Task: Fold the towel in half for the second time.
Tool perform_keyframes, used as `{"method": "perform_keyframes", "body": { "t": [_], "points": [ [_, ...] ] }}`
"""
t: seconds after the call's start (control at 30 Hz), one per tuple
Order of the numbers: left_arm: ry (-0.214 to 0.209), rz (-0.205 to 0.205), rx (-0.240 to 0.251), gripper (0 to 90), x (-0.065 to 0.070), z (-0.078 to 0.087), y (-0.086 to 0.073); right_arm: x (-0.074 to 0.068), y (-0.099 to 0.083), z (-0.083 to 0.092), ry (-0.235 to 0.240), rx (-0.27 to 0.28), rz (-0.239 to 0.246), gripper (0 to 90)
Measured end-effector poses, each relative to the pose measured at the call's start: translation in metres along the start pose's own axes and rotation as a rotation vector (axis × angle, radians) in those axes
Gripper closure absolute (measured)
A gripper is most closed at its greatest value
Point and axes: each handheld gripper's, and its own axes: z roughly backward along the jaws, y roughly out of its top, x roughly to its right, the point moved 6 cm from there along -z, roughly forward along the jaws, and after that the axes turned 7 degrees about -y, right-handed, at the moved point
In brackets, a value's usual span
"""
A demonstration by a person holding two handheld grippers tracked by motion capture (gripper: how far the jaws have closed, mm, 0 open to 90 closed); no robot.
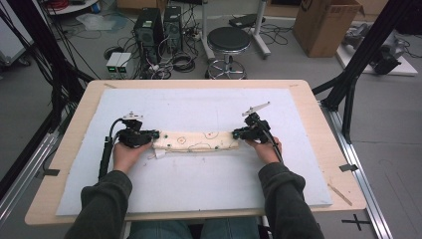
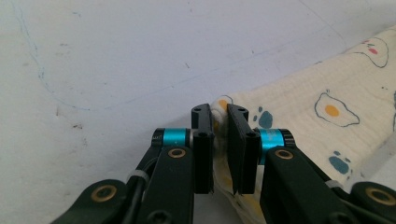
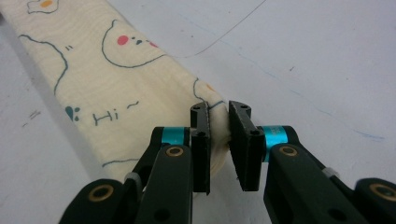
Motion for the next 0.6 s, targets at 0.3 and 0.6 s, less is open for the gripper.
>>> {"method": "perform_keyframes", "body": {
  "t": [0.3,0.6],
  "points": [
    [-0.019,0.010,0.039,67.8,0.000,0.006,0.004,0.004,0.002,0.005,0.019,0.047,-0.035,69.0],
    [-0.034,0.000,0.051,59.6,0.005,0.013,0.007,0.003,0.004,0.014,0.019,0.075,-0.049,58.3]
  ]
}}
